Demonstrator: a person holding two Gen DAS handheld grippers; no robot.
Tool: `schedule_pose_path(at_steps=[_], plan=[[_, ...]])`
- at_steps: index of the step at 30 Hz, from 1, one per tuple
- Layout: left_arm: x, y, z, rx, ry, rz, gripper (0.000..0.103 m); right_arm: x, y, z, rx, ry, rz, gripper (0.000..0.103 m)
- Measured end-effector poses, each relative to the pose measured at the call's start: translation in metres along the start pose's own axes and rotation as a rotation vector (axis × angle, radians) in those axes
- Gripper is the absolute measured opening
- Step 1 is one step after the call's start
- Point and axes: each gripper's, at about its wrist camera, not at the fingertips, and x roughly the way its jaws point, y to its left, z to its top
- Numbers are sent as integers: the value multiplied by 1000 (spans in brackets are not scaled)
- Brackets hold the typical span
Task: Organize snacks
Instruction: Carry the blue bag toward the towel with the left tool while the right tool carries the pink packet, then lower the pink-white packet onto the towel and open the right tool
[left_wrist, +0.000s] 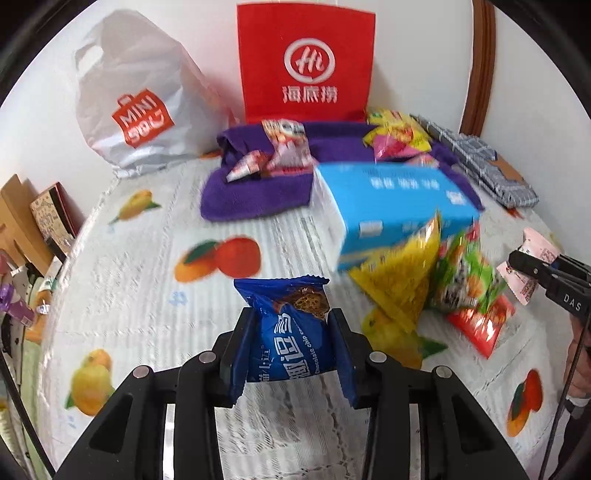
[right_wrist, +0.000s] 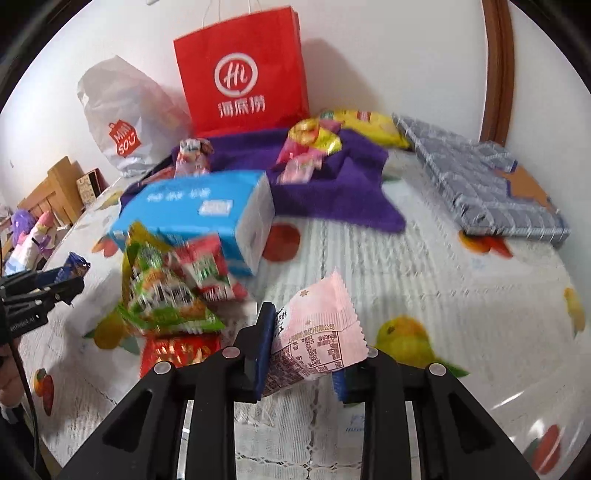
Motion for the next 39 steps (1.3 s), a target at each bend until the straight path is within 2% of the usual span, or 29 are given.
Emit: schedule_pose_path(at_steps=[5, 10, 15, 20, 23, 26, 33, 39], plan=[[-6, 10, 37, -40, -27, 1, 38, -16, 2, 36, -1, -73, 28, 28], [-3, 11, 79, -51, -82, 58, 38, -11, 3, 82, 8, -134, 31, 28], [8, 19, 116, -93, -113, 36, 38, -1, 7, 124, 19, -174, 48, 28], [27, 23, 145, -124, -136, 21, 38, 18, 16, 158, 24, -174, 73, 28], [39, 22, 149, -109, -149, 25, 38, 33, 18, 164, 29, -172, 85, 28], [52, 24, 141, -100, -123, 56, 38, 55, 17, 157, 40, -174, 103, 28], [71, 35, 126, -130, -73, 40, 38, 82, 19, 148, 25, -134, 86, 28], [69, 41, 126, -150, -83, 31, 38, 98, 17, 152, 28, -90, 89, 28]])
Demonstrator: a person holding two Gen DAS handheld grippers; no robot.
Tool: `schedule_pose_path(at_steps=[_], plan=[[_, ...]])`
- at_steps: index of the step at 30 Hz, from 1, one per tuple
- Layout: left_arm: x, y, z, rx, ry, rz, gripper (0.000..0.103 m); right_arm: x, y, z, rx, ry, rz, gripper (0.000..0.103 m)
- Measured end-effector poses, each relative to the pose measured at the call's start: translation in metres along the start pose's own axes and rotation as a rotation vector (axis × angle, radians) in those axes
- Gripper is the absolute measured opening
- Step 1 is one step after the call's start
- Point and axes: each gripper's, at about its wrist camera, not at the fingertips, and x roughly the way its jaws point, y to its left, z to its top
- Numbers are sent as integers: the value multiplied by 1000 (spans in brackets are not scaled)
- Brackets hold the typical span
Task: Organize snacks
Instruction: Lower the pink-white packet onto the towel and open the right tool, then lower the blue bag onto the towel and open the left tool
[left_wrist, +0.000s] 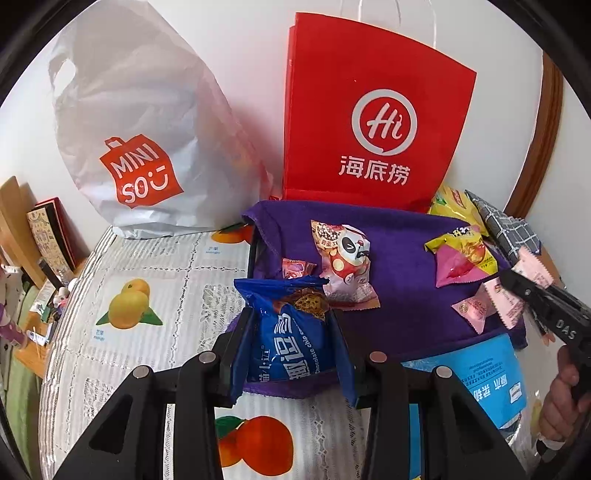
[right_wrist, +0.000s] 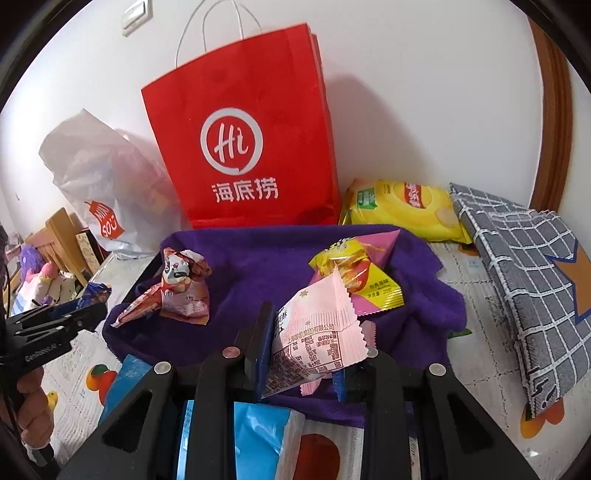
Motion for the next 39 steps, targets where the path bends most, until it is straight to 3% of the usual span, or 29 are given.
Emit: schedule_pose_path(at_steps=[4, 12, 20, 24, 31, 39], plan=[[2, 2, 0, -5, 6, -4, 38, 17, 3, 7, 7, 41, 17, 27], [9, 6, -2, -14, 28, -9, 38, 54, 6, 10, 4, 147, 5, 15], [12, 5, -3, -9, 40, -13, 38, 11, -8, 2, 23, 72, -25, 17], [12, 4, -2, -18, 52, -49, 38, -13, -19, -11, 54, 28, -10, 18], [24, -14, 11, -14, 77, -104, 38, -17, -27, -17, 75, 47, 8, 18], [70, -24, 22, -44, 149, -63, 38, -21, -19, -23, 37, 52, -13, 18]])
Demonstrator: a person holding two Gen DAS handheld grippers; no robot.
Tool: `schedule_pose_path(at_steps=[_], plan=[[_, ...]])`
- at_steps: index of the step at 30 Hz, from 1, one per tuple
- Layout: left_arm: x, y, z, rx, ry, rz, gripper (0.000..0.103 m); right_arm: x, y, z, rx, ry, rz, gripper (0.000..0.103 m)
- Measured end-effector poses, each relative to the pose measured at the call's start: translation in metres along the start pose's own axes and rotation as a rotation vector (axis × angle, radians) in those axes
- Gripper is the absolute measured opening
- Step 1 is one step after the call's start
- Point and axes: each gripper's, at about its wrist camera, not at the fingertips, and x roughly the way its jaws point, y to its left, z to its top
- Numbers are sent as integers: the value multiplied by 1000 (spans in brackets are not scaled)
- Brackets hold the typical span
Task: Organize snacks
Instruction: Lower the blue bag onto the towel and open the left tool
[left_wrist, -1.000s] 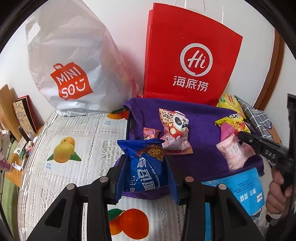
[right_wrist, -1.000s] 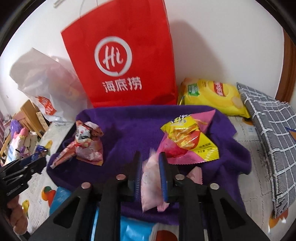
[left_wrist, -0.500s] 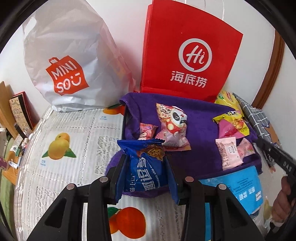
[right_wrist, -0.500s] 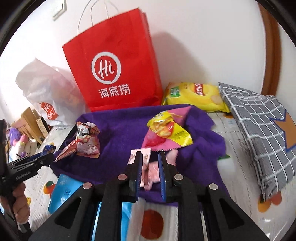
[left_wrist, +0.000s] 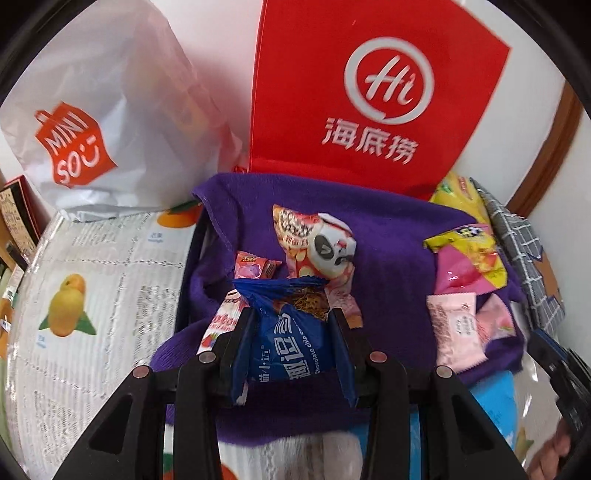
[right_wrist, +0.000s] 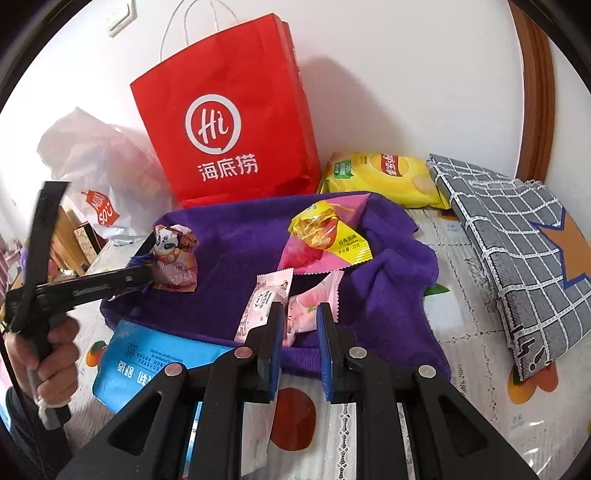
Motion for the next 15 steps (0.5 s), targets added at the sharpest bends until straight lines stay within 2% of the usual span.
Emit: schedule_pose_path(at_steps=[5, 10, 12, 15], plan=[[8, -4, 2, 22, -7, 18, 39, -3, 5, -2, -30, -7, -13, 18], [17, 2, -1, 1, 54, -30, 40, -3, 7, -3, -45, -7, -18, 19], [11, 2, -2, 6, 38, -36, 44, -4, 7, -4, -45, -11, -17, 19], [-1, 0, -3, 20, 14, -40, 56, -5, 6, -3, -37, -23, -18, 21]])
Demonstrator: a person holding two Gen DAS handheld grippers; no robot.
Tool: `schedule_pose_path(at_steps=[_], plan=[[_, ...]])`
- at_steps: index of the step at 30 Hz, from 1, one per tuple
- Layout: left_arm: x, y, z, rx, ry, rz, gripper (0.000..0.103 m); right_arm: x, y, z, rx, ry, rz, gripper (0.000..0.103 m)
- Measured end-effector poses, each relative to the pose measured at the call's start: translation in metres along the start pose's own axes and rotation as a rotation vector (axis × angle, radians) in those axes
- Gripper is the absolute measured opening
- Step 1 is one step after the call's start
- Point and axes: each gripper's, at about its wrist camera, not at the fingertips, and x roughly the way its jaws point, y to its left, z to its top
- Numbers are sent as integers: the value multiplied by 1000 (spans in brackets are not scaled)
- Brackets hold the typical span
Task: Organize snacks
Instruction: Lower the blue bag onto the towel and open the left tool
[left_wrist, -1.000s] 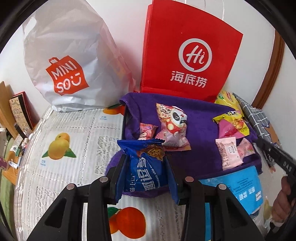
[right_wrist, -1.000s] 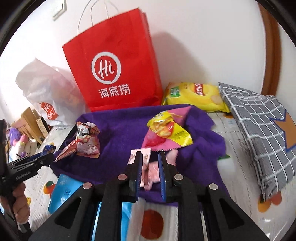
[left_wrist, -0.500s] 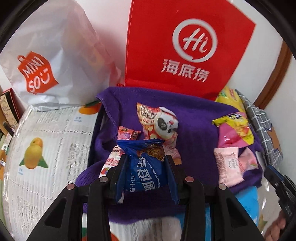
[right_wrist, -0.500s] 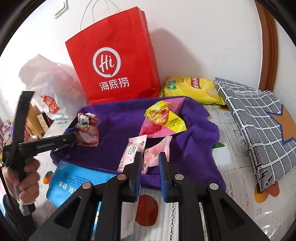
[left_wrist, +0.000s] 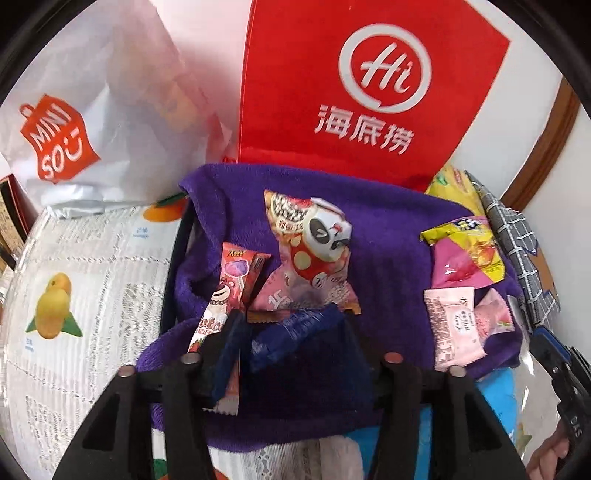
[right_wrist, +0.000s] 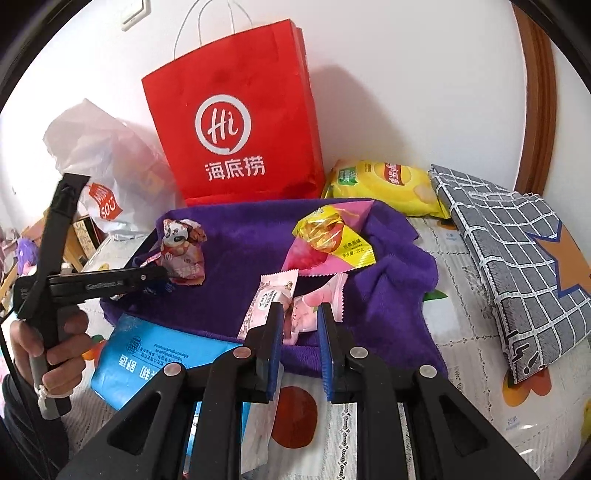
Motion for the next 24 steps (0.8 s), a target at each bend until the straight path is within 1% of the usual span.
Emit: schedule_pose_path(at_steps=[2, 4, 6, 11, 13, 15, 18, 22, 24], plan=[[-8, -1, -1, 5, -10, -5, 61, 0, 0, 0, -3, -1, 3, 24], [-15, -2, -3, 6, -22, 6, 62, -1, 1, -1, -8, -6, -6, 24], [-21, -1, -5, 6, -38, 10, 63, -2, 3, -1, -14, -11, -4, 26], [-37, 1, -10, -3, -62, -19, 63, -8, 6, -1, -35, -47, -7, 32], [-45, 5, -15, -8, -76, -18, 63, -11, 7, -2, -41, -58, -9, 36], [-51, 8, -21, -13, -91, -11, 63, -13, 8, -3, -43, -64, -4, 37], [-59, 14, -33, -14, -112, -3, 63, -18, 9, -4, -44, -55, 12, 37], [-64, 24, -46, -29, -110, -6, 63, -30, 6, -13, -14, -38, 35, 37], [-65, 29, -50, -48, -105, -8, 63, -38, 5, -21, 0, -8, 64, 41]])
